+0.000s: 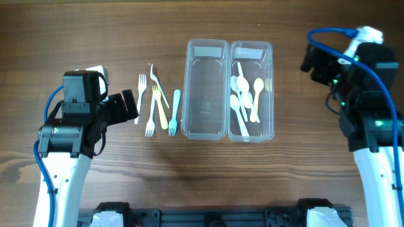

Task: Pack container
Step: 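Grasp a white fork with the left gripper and drop it in the left container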

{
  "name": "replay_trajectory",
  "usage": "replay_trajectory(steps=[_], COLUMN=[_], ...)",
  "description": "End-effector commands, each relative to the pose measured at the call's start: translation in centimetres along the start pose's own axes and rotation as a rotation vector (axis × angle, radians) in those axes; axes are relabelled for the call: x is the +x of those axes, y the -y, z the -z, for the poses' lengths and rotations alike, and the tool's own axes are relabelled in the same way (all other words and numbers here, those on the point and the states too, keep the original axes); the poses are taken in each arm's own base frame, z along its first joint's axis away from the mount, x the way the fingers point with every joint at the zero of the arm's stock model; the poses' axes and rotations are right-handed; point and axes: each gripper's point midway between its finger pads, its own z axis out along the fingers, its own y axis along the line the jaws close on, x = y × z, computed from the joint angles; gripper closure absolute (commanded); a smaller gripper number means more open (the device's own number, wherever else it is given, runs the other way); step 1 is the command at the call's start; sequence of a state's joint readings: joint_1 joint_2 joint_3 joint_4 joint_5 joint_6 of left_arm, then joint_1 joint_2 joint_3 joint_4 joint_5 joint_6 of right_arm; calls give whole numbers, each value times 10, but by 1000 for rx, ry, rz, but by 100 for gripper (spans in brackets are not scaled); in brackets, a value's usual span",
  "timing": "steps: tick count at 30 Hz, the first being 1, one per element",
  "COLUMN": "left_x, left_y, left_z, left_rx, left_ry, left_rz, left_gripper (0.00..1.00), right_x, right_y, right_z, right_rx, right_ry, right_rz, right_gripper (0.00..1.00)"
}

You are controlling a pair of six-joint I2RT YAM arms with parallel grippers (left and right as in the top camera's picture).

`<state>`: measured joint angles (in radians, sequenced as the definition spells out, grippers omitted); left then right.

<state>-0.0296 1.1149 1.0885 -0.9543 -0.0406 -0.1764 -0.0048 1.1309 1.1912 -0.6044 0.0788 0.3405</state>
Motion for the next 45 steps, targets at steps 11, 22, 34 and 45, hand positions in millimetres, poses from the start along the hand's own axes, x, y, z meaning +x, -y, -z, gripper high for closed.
replay_trajectory(steps=[11,22,34,45], left_x=[-13,-8,6,32], left_y=[32,24,10,23], left_z=[8,-98,-210,-231], left_rx=[190,88,14,27], left_ry=[37,-270,-349,-423], left_rz=[-10,-136,-355,-397], left_gripper=[0,7,22,60], right_x=[23,24,24,24], right_y=[16,16,16,16], right_z=[6,6,6,6], right_rx=[34,34,34,34], right_ry=[-112,-115,-115,-115], right_rz=[101,101,101,101], right_gripper=[0,0,0,0])
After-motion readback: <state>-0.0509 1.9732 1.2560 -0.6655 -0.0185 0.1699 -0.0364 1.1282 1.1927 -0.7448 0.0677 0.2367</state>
